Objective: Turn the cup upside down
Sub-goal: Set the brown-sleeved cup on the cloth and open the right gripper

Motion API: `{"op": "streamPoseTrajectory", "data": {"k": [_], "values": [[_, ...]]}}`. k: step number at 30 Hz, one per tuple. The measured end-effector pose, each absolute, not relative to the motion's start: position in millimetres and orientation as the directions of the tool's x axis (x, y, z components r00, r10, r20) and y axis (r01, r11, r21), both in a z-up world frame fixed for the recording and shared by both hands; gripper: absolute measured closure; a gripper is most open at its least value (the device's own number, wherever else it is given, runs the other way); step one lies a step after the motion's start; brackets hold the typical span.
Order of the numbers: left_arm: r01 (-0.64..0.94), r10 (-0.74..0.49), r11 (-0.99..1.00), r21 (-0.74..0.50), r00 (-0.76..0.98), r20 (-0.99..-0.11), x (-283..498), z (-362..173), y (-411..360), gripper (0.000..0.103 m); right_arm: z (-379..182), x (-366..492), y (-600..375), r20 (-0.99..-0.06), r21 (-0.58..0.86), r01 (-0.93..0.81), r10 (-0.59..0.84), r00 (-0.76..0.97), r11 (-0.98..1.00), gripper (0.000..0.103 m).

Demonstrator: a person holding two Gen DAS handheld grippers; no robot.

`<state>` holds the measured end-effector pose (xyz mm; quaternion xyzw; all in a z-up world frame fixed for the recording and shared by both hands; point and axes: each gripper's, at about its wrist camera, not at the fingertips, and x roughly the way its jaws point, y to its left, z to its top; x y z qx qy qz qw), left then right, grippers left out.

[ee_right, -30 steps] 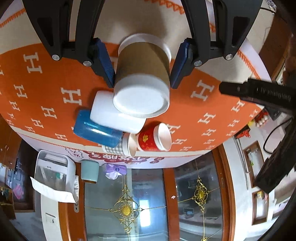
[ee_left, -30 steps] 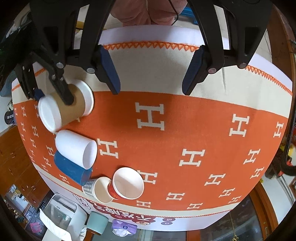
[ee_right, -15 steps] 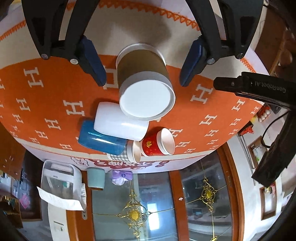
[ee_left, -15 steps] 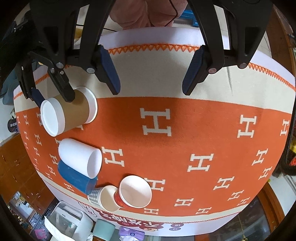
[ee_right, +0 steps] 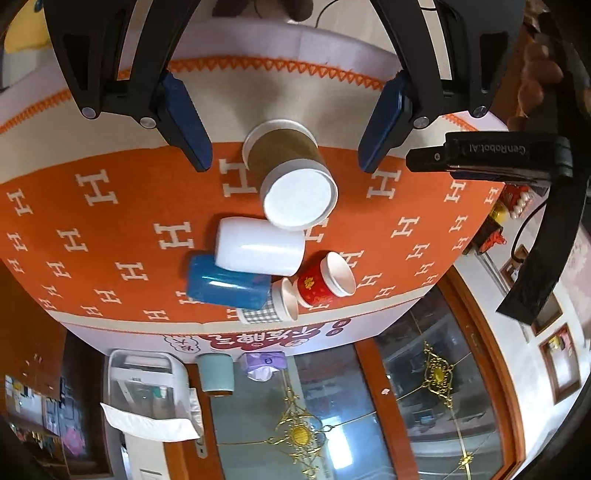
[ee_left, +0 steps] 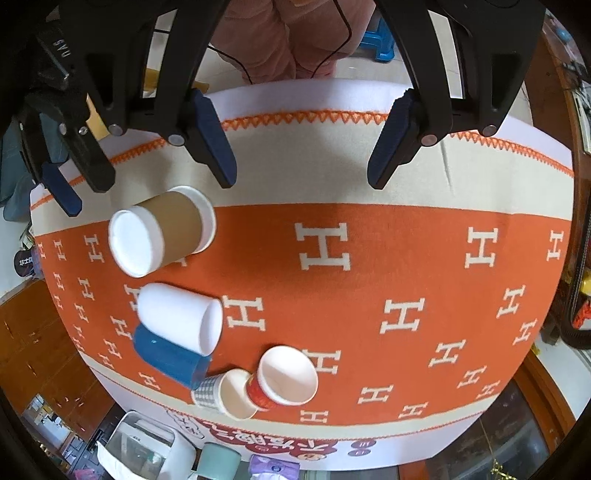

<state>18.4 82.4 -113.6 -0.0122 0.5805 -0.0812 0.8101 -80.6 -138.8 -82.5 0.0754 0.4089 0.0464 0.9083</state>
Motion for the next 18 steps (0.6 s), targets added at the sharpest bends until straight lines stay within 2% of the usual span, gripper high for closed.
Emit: {"op": "streamPoseTrajectory", "data": {"k": [11, 18], "values": [[0.161, -0.106, 0.986, -0.048, 0.373, -0.922, 9, -57, 56, 0.032, -5, -76, -156, -0.779, 0.127, 0.013, 0.092, 0.621, 0.992, 0.021], [0.163, -0.093, 0.987, -0.019, 0.461, -0.882, 8, -16, 42, 0.032, 37, -62, -173, -0.791, 0.158, 0.05, 0.096, 0.604, 0.986, 0.021]]}}
